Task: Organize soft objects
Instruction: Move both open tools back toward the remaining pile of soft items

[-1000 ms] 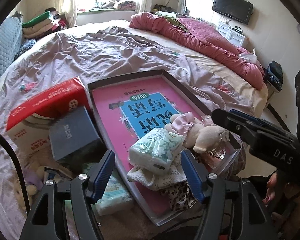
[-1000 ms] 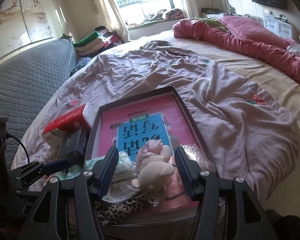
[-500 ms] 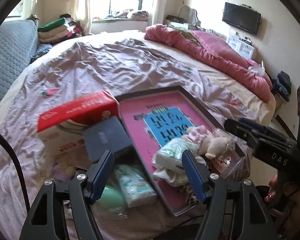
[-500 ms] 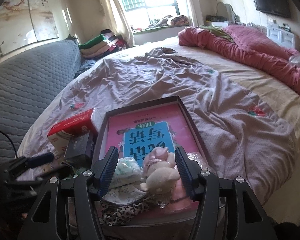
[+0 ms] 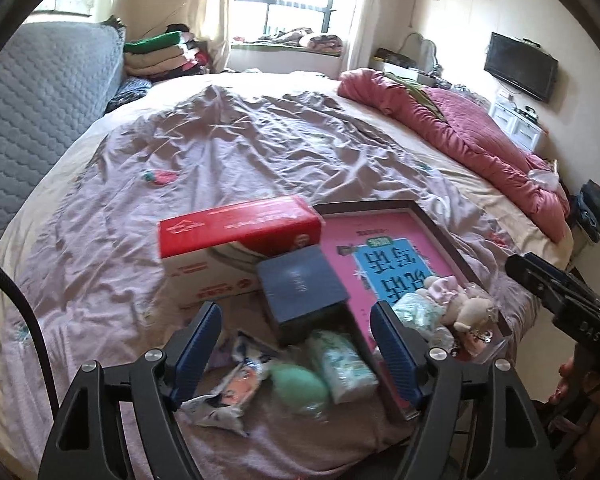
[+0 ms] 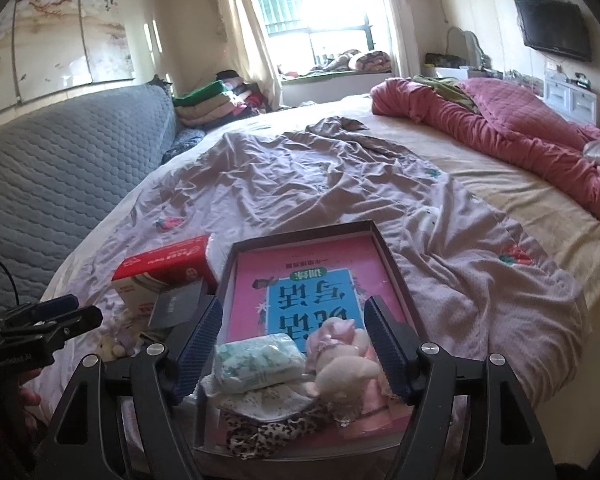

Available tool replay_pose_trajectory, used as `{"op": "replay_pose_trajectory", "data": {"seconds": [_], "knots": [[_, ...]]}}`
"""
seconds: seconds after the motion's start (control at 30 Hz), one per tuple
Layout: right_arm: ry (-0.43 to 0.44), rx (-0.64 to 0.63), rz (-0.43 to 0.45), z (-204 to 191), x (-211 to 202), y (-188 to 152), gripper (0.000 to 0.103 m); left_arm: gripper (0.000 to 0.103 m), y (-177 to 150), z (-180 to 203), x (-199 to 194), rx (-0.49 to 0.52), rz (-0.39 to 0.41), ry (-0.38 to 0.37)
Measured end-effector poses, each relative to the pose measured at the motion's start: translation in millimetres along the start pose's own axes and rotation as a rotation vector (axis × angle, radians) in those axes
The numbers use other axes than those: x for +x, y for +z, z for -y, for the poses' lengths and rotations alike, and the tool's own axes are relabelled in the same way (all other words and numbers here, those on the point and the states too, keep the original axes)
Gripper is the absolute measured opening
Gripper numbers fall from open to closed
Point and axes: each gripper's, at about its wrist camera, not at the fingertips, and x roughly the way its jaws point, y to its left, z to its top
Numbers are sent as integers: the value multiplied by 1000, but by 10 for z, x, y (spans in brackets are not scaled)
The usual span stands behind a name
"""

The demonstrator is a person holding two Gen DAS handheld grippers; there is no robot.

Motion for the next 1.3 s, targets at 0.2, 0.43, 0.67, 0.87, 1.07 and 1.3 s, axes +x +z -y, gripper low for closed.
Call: {"op": "replay_pose_trajectory", "data": {"seconds": [0.2,0.43,0.67,0.87,1.07,1.3], "knots": [[33,-45,3,-197,-29,36,75,76,29,-273,-69,-42,2,35],[77,-100,-5,-453,-49,62,75,76,39,-624,-161,-96,4,76],[108,-151,-16,-670,-55,66,75,76,20,-873,-242,-113,9,138],[136,-181,-19,-820,-76,82,75,76,-5,-997,-240,-110,-10,193],[154,-226,-42,-999,-40,59,75,76,-29,-1108,-243,-140,-20,165],[176,-273,-102,-1155,124,-59,75,76,-80,-1168,-193,-136,-47,173]]}}
